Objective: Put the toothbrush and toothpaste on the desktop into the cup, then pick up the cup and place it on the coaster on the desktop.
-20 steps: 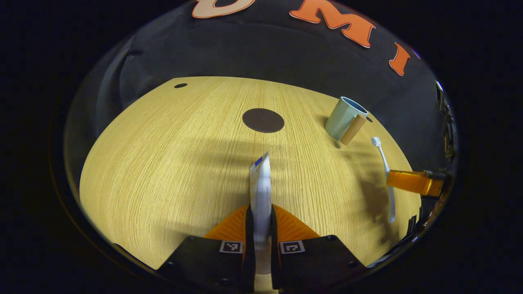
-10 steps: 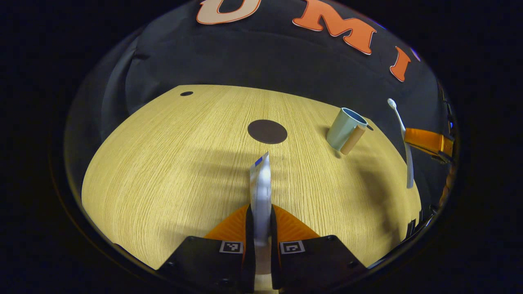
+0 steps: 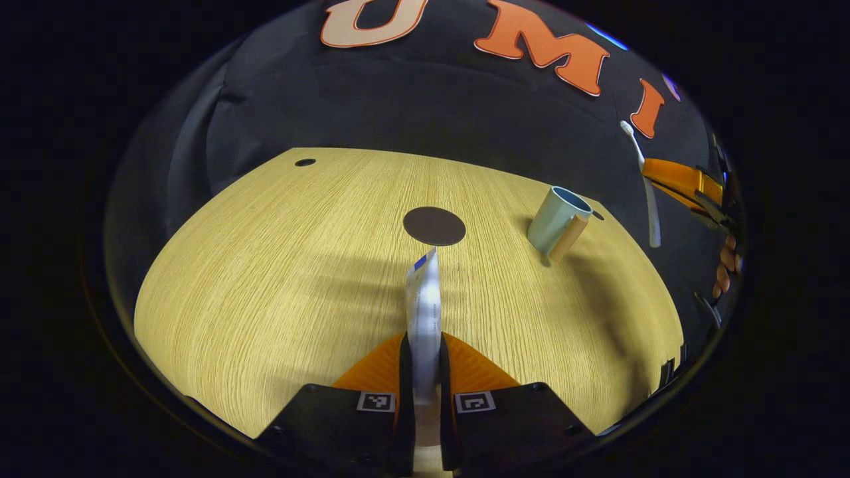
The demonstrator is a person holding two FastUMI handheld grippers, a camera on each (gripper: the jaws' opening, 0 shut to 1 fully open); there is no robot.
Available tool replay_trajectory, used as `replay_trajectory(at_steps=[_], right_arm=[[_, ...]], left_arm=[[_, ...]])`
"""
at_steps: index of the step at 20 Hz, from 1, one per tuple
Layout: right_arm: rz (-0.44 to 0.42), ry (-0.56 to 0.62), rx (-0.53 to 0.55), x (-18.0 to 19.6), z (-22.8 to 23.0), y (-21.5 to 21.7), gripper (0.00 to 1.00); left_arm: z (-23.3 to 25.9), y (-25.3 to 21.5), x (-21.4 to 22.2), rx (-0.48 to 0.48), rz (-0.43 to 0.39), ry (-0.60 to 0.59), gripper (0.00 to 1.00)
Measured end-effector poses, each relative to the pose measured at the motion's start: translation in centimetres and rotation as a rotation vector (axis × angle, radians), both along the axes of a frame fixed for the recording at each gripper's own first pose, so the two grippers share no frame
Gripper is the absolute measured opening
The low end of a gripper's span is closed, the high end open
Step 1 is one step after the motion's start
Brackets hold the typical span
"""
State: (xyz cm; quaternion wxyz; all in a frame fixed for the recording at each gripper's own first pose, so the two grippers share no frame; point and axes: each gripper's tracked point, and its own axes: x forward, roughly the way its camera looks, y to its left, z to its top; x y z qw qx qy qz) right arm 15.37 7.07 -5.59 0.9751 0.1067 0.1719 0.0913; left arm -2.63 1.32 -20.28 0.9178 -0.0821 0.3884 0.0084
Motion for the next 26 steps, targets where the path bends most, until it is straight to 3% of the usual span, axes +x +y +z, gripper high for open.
replay_trajectory(at_steps=[4,15,19,26], right_arm=[[-0.023,-0.089,0.035,2.5,1.3,-0.6,0.05],[-0.039,-0.322,-0.042,8.7,1.1,-0.9,0.05],[0.001,-0.425,-0.048,9.9,1.2,0.5,0.06],[0.023,-0.353,-0.064,11.1,-3.4,0.7,0.06]], left_arm=[[0.6,0.7,-0.2,0.008,0.004,-0.018,0.19],[1.7,2.0,-0.5,0.022,0.043,-0.074,0.19],[1.8,2.2,-0.8,0.022,0.067,-0.084,0.19],[2.1,2.2,-0.8,0.009,0.079,-0.081,0.19]])
